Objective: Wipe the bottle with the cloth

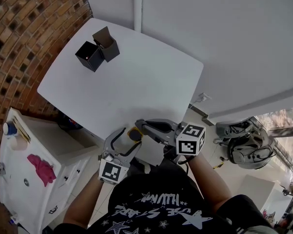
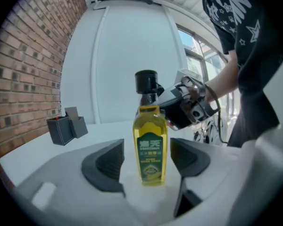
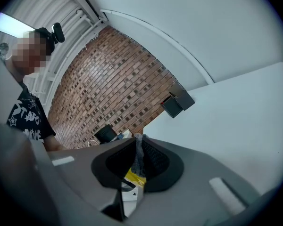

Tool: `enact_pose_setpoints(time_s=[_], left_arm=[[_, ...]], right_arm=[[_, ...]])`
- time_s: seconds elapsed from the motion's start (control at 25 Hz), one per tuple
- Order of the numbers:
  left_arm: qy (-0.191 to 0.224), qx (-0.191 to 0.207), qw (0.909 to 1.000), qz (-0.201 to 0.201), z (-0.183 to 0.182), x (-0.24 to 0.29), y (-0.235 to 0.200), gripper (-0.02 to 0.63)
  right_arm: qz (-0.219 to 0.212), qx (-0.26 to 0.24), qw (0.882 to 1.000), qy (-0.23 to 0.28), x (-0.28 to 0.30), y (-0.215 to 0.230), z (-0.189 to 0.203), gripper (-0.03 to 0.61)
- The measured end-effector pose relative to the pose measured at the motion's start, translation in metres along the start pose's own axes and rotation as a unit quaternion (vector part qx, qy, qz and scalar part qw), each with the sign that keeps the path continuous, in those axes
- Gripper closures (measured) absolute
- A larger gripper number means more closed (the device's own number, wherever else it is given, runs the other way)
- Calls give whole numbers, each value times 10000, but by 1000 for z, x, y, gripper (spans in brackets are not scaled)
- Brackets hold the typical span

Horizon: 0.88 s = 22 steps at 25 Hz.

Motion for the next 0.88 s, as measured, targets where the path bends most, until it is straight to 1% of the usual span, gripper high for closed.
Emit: enact_pose_setpoints(time_s=[0.2,0.44,0.64,0.72,0.88], left_arm=[[49,-502,9981,-342,0,-20,5,308],[150,-1201,9892,-823,-2,-43,-1,308],[170,-1504,9810,-1217,-5,-59,-15,313],[160,-1608,9771,-1384,-5,-64,-20,320],[145,-1651,9738,-1556,-3,-70,-25,331]], right_arm=[[-82,79,9999,-85,4,3,4,537],[-108,313,9993,-159,12,18,17,537],[-88,760,9970,-123,19,34,31,538],[-31,737,9971,-211,23,39,37,538],[132,597,9970,-481,31,47,47,538]])
Point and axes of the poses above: the fingertips, and each gripper's own axes: x forward along the fingers, y to its right, z out of its underside, the point moved 4 cm from there along -x, backward along the fingers, and after that the axes turned 10 degrees about -y, right-handed, at the moved point
